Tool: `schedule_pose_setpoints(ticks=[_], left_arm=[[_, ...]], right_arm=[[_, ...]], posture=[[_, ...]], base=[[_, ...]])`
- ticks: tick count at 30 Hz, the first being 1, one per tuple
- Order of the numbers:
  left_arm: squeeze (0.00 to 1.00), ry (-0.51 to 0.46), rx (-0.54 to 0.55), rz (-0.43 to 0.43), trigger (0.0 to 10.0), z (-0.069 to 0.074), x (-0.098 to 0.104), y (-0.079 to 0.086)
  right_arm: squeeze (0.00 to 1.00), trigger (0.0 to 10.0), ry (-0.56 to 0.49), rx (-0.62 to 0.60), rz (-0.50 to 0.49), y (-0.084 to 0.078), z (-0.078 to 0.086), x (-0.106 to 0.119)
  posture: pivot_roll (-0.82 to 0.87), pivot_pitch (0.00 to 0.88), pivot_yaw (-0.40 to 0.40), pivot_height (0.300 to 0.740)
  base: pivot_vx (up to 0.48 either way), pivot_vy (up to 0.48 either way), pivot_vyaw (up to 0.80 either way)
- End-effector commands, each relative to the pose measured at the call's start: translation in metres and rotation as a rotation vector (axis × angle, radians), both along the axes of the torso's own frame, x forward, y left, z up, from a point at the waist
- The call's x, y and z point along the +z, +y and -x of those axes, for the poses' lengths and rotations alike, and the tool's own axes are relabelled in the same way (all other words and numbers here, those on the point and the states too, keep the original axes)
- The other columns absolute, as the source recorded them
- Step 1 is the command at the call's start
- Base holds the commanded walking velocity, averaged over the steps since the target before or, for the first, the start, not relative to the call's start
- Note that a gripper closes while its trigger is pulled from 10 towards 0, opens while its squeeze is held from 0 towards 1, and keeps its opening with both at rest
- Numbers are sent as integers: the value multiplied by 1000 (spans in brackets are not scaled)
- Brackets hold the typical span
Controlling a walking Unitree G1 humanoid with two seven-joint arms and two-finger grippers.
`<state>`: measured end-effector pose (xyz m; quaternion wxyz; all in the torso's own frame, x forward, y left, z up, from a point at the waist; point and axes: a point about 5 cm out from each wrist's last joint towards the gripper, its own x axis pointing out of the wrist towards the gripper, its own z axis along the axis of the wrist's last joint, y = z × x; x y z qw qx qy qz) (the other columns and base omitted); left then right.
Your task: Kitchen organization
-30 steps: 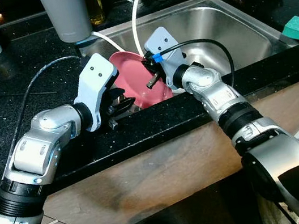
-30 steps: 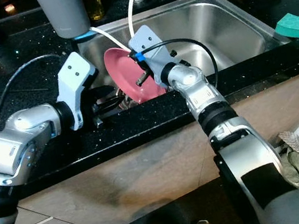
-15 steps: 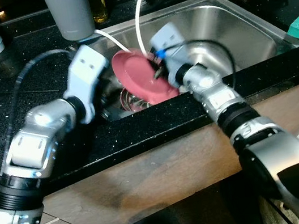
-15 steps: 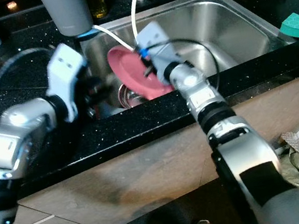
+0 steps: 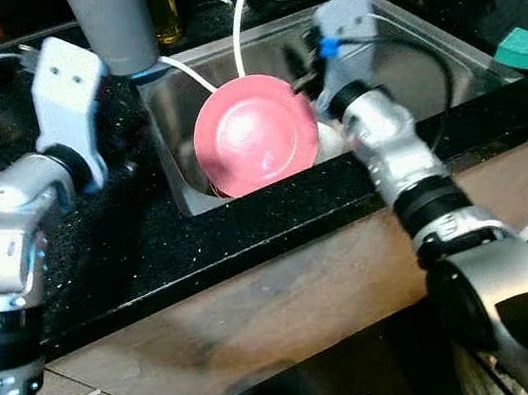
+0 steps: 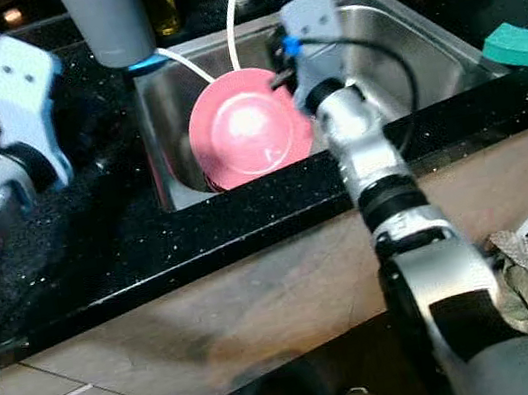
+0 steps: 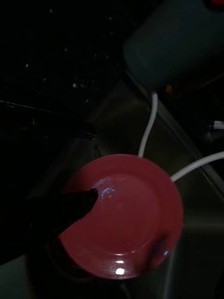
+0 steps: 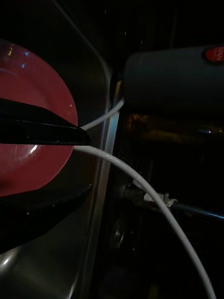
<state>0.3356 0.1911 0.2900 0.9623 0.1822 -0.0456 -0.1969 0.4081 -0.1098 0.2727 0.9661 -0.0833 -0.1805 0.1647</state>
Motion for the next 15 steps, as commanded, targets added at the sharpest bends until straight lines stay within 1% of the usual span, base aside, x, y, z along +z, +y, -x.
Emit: schedule_pose_setpoints(ticks=[1,2,3,4,5,6,7,8,9,10,11,12,13,14,15], left_arm=[[0,1,76,-13,10000,0,1,13],[0,-10,186,-2,10000,-3,6,32],[0,-12,218,-4,10000,-3,8,39],[0,-12,234,-10,10000,-3,9,43],[0,-12,234,-10,10000,-3,9,43],[0,-11,257,-17,10000,-2,10,48],[31,-5,286,-26,10000,-1,11,56],[20,-1,316,-39,10000,0,12,64],[20,-1,316,-39,10000,0,12,64],[0,19,357,-64,10000,2,12,74],[0,36,377,-77,10000,4,10,79],[0,52,413,-79,10000,5,9,86],[0,82,478,-75,10000,7,5,97],[0,82,478,-75,10000,7,5,97],[0,92,500,-74,10000,7,4,100]], right_arm=[[0,10000,2,-3,-20,-2,1,0],[290,10000,4,31,-42,0,2,2],[290,10000,5,43,-45,1,3,2],[537,10000,7,56,-46,2,3,2],[537,10000,7,56,-46,2,3,2],[1000,10000,12,76,-47,4,4,2],[1000,10000,18,105,-45,6,6,1],[1000,10000,25,128,-41,9,7,0],[1000,10000,25,128,-41,9,7,0],[1000,10000,40,158,-30,12,9,-3],[0,10000,48,170,-20,14,10,-5],[0,10000,54,179,-9,15,11,-7],[0,10000,64,191,6,16,13,-11],[0,10000,64,191,6,16,13,-11],[0,10000,67,195,9,17,14,-13]], posture=[[59,112,13,740],[60,113,12,740],[60,113,12,740],[60,113,13,740],[60,113,13,740],[59,115,14,740],[59,117,13,740],[59,117,13,740],[59,117,13,740],[60,121,11,740],[60,122,11,740],[60,122,11,740],[60,122,11,740],[60,122,11,740],[60,122,11,740]], base=[[0,0,0],[0,0,0],[0,0,0],[0,0,0],[0,0,0],[0,0,0],[0,0,0],[0,0,0],[0,0,0],[0,0,0],[0,0,0],[0,0,0],[0,0,0],[0,0,0],[0,0,0]])
